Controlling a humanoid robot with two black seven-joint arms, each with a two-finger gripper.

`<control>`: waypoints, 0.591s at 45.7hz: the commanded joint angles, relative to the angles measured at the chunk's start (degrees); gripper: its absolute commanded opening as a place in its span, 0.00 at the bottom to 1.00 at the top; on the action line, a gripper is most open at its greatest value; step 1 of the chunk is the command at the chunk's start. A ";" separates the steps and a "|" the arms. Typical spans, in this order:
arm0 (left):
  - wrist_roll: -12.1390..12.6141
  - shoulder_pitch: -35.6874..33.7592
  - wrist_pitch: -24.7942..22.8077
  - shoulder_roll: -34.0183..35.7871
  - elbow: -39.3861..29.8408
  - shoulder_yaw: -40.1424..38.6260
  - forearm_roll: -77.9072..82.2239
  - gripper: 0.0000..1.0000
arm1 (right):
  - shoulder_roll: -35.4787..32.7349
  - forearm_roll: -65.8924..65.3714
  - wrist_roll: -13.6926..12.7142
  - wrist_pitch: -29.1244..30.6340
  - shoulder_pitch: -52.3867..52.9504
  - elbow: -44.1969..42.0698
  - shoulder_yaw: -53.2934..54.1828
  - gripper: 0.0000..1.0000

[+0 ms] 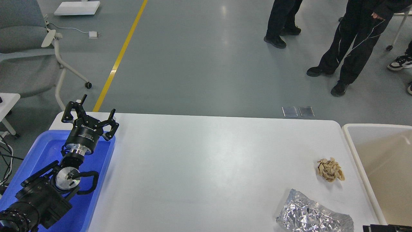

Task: Tidy desktop
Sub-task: 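Lower the right gripper to the silver foil bag and close on it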

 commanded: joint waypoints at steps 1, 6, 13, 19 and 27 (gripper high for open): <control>0.00 0.00 0.00 0.01 0.00 0.01 0.00 1.00 | 2.84 0.38 -0.04 -1.29 -1.65 0.78 0.31 0.96; 0.00 0.00 0.00 0.00 0.00 0.01 0.00 1.00 | 6.18 0.56 -0.12 -5.25 -2.44 -0.36 0.40 0.93; 0.00 0.00 0.00 0.01 0.00 0.01 0.00 1.00 | 8.29 0.56 -0.21 -6.13 -4.02 -0.89 0.49 0.93; 0.00 0.00 0.00 0.01 0.00 0.01 0.00 1.00 | 9.52 0.56 -0.21 -6.39 -5.08 -1.07 0.58 0.93; 0.00 0.00 0.00 0.01 0.00 0.01 0.00 1.00 | 11.98 0.73 -0.21 -7.27 -6.22 -3.61 0.67 0.93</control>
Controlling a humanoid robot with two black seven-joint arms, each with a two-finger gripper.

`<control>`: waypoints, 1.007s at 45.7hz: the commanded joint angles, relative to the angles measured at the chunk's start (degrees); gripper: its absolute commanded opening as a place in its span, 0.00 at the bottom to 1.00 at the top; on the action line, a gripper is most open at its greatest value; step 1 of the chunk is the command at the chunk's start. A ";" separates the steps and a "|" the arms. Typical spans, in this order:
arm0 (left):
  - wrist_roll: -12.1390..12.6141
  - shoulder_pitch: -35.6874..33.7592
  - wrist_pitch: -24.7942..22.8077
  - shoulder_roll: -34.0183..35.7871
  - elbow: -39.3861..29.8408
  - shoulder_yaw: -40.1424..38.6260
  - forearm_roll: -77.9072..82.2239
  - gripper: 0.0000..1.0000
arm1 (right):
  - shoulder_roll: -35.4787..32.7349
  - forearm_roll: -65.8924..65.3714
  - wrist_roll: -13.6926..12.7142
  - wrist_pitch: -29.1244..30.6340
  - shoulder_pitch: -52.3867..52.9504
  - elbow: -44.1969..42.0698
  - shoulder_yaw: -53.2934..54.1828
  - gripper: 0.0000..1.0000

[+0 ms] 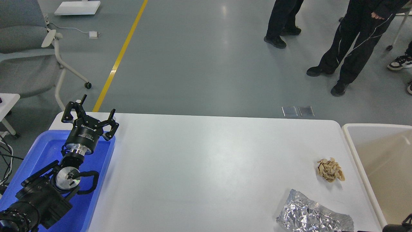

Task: Tidy desktop
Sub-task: 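Lower the right gripper to the silver foil bag and close on it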

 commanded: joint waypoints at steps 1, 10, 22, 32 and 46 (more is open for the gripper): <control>0.00 0.00 0.00 -0.06 0.00 0.00 0.00 1.00 | 3.83 0.08 -0.01 -1.63 -1.89 -2.79 0.18 0.93; 0.00 0.00 0.00 0.02 0.00 0.00 0.00 1.00 | 5.76 0.34 -0.01 -2.60 -3.03 -5.87 0.18 0.93; 0.00 0.00 0.00 0.02 0.00 0.00 0.00 1.00 | 6.03 0.43 0.07 -3.13 -3.21 -6.84 0.18 0.93; 0.00 0.00 0.00 0.02 0.00 0.00 0.00 1.00 | 8.05 0.43 0.16 -4.18 -4.70 -11.14 0.18 0.86; 0.00 0.00 0.00 0.02 0.00 0.00 0.00 1.00 | 8.40 0.34 0.16 -4.54 -5.23 -12.64 0.09 0.48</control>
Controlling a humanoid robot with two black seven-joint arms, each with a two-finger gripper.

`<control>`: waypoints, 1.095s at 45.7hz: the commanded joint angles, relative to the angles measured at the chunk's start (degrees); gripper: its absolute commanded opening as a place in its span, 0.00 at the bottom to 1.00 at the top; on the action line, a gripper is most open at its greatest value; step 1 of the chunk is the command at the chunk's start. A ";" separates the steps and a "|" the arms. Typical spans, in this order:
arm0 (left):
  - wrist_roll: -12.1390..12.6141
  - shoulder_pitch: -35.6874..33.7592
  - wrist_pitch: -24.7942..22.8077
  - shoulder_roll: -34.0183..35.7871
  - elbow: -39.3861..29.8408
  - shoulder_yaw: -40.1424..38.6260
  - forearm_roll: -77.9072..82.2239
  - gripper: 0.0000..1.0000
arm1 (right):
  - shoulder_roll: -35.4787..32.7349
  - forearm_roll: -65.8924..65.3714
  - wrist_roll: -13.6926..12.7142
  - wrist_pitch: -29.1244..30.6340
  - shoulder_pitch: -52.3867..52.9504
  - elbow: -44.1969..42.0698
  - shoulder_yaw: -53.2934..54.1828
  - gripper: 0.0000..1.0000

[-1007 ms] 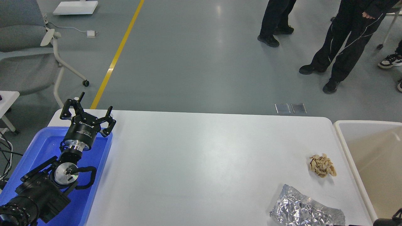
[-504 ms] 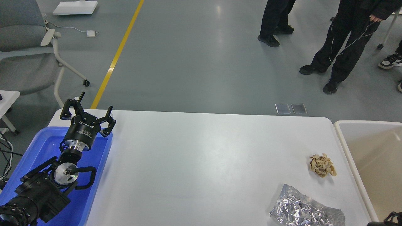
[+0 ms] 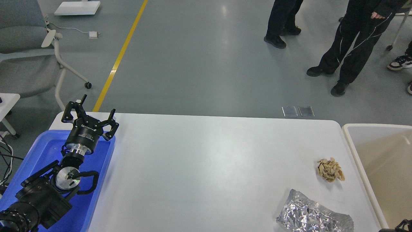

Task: Tidy desktop
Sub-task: 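Lower the right gripper to the silver foil bag and close on it, then lift the silver foil bag with the right gripper toward the bin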

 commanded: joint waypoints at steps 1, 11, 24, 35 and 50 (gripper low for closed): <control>0.00 0.00 0.00 0.00 0.00 0.00 0.00 1.00 | 0.51 -0.06 0.01 -0.40 -0.55 -1.30 -0.18 0.43; 0.00 0.00 0.00 0.00 0.00 0.00 0.00 1.00 | 0.51 -0.06 0.01 -0.40 -0.82 -1.47 -0.01 0.28; 0.00 0.00 0.00 0.00 0.00 0.00 0.00 1.00 | 0.69 0.03 0.01 -0.48 -0.82 -1.91 -0.01 0.00; 0.00 0.00 0.00 0.00 0.00 0.00 0.00 1.00 | 0.51 0.03 0.01 -0.48 -0.82 -2.35 -0.01 0.00; 0.00 0.00 0.00 0.00 0.00 0.00 0.00 1.00 | -0.72 3.10 0.10 0.13 0.24 -1.82 1.40 0.00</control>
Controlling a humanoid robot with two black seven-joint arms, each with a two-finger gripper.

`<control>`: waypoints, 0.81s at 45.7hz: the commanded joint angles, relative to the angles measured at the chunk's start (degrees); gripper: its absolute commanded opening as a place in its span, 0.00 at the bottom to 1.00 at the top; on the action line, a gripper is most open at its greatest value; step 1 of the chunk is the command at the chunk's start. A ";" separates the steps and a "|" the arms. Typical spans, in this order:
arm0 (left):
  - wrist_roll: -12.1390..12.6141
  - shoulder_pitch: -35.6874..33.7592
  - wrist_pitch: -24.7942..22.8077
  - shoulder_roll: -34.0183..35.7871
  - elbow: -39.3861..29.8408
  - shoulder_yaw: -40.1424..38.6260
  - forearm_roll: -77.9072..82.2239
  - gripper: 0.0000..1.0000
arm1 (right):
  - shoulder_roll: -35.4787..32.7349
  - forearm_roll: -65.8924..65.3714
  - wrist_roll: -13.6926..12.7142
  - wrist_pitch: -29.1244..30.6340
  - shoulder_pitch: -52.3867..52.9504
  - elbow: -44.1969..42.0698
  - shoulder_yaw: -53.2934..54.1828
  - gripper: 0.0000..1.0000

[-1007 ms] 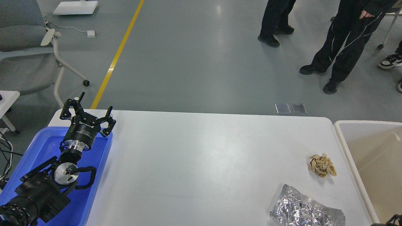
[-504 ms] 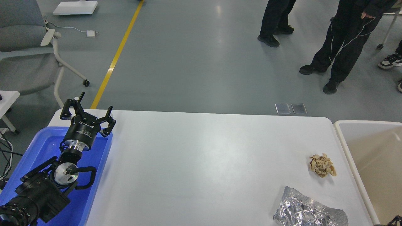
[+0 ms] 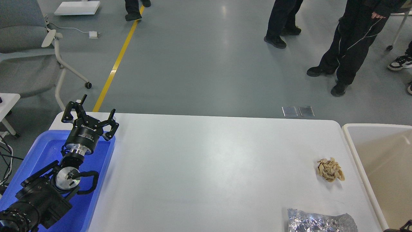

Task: Tidy desktop
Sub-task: 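Lift the silver foil bag with the right gripper toward the bin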

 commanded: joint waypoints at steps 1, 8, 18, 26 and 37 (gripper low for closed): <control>0.00 0.00 0.00 0.01 0.00 0.00 0.00 1.00 | -1.05 2.10 0.09 0.47 0.68 0.51 1.79 0.00; 0.00 0.00 0.00 0.01 0.00 0.00 0.00 1.00 | -3.60 3.50 0.70 0.90 0.77 2.97 6.71 0.00; 0.00 0.00 0.00 0.01 0.00 0.00 0.00 1.00 | -10.01 10.18 0.79 8.01 7.17 7.28 8.56 0.00; 0.00 0.00 0.00 0.01 0.00 0.00 0.00 1.00 | -14.59 17.47 0.88 17.06 15.96 7.63 8.56 0.00; 0.00 0.00 0.00 0.01 0.00 0.00 0.00 1.00 | -19.86 23.10 0.79 28.58 29.06 7.19 8.56 0.00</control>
